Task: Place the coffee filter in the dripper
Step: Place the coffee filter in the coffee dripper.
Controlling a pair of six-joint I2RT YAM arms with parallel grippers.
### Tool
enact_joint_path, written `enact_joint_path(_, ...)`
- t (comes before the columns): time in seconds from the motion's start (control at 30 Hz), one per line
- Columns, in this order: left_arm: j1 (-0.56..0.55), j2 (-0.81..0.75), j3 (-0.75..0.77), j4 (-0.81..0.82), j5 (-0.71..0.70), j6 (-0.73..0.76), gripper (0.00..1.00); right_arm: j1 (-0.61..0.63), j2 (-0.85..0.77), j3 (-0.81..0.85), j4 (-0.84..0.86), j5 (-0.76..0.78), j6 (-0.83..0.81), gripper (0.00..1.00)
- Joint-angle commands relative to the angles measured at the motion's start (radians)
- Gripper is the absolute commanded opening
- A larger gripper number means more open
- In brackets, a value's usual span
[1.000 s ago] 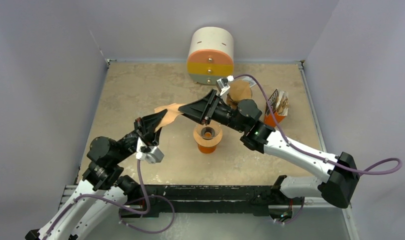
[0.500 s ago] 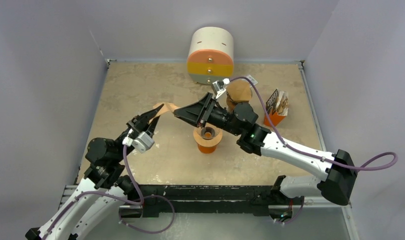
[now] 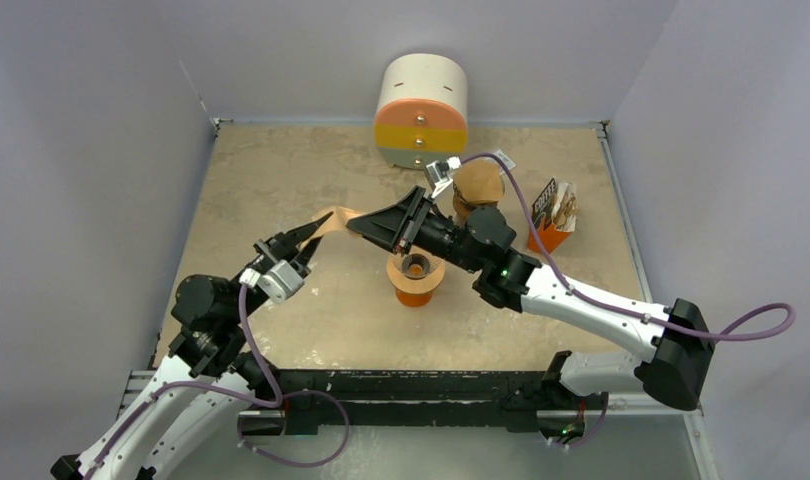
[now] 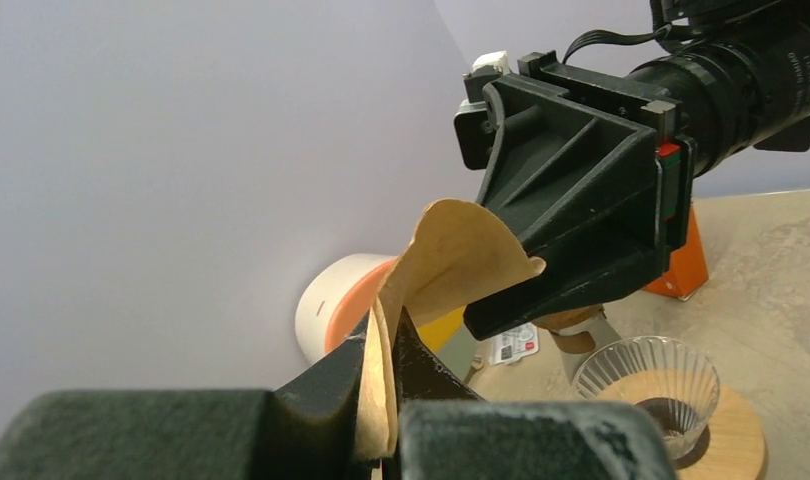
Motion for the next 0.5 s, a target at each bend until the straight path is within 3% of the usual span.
enact_joint_path(0.0, -0.002, -0.012, 0.012, 0.034, 0.054, -0.055, 0.0, 0.009, -0.048, 0.037, 0.045, 0.038, -0.033, 0.31)
enact_joint_path(0.47, -0.002, -0.02, 0.003, 0.054, 0.055, -0.122, 0.0, 0.024, -0.085, 0.02, 0.058, 0.044, -0.054, 0.18)
